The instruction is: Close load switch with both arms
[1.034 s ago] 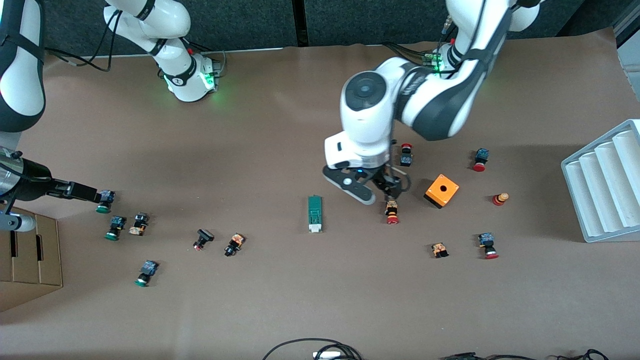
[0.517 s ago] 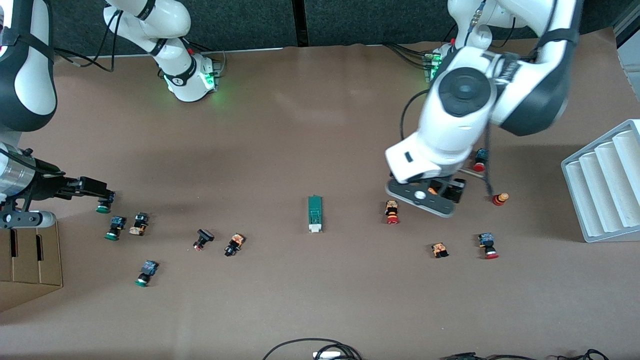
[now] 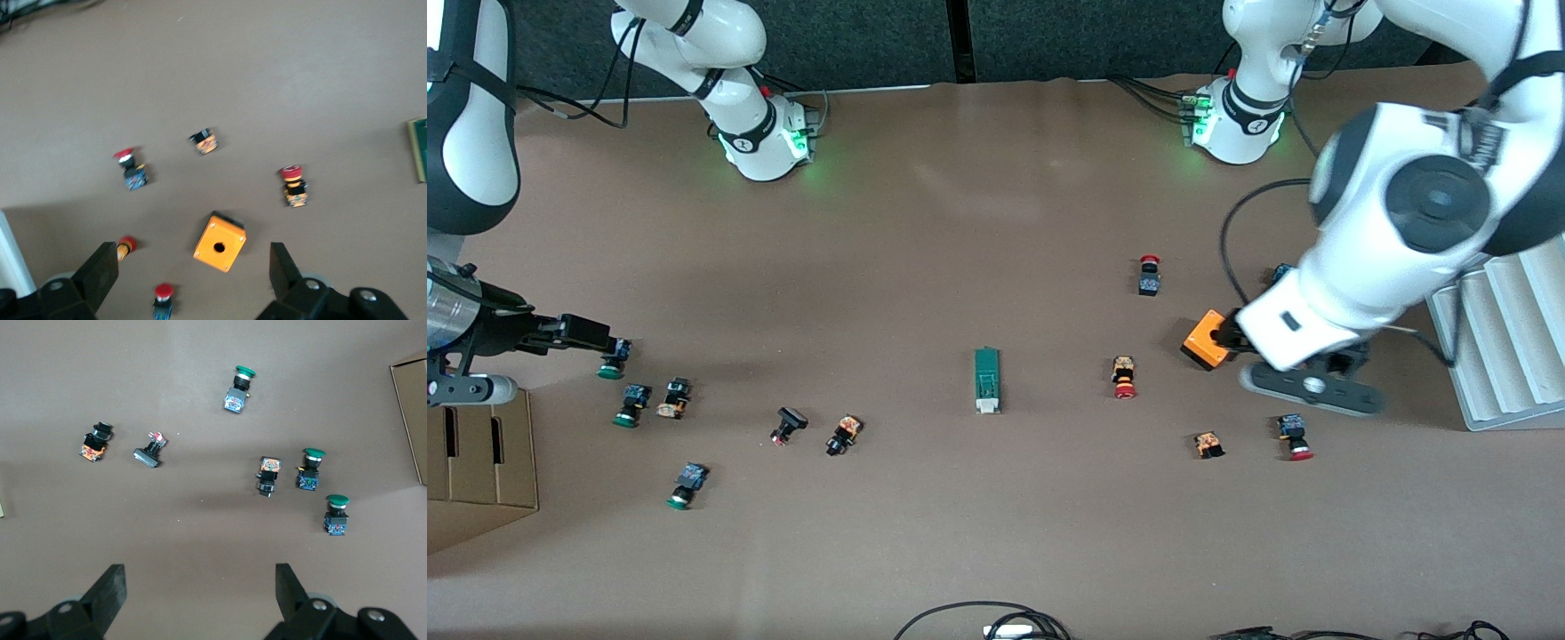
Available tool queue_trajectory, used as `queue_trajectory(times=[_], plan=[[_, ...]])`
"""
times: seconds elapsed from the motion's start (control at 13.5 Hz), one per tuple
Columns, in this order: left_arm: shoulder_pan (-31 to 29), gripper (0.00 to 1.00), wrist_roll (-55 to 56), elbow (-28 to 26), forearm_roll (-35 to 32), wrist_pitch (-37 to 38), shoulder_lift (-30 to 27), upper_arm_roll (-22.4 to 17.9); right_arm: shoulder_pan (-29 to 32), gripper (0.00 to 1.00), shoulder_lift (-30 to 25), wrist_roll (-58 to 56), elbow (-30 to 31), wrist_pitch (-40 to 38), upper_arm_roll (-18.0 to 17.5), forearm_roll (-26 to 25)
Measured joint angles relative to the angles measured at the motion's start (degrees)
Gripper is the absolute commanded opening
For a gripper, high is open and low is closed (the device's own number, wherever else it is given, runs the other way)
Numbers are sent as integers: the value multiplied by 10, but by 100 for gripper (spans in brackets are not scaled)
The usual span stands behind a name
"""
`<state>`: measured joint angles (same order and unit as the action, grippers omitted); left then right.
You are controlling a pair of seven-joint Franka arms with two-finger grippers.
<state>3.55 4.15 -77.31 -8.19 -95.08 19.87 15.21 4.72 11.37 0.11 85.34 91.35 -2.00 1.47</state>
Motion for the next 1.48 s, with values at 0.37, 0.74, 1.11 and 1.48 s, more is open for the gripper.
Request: queue_trajectory(times=[0.37,0.74,1.11,1.48], plan=[[-60,100,-2,1,13,37,-9,-5,0,100,-1,-2,-1,1,0,-6],[-53,100,-2,-62,47,50,-93,-83,0,100,-1,-61,-1,1,0,-6],[-33,100,-50,-155,56,48,-185,-121,1,100,0,-71,-1,2,0,-6],[-23,100,-93,-169,55,47,-189,-132,1,100,-1,-71,-1,2,3,-6]])
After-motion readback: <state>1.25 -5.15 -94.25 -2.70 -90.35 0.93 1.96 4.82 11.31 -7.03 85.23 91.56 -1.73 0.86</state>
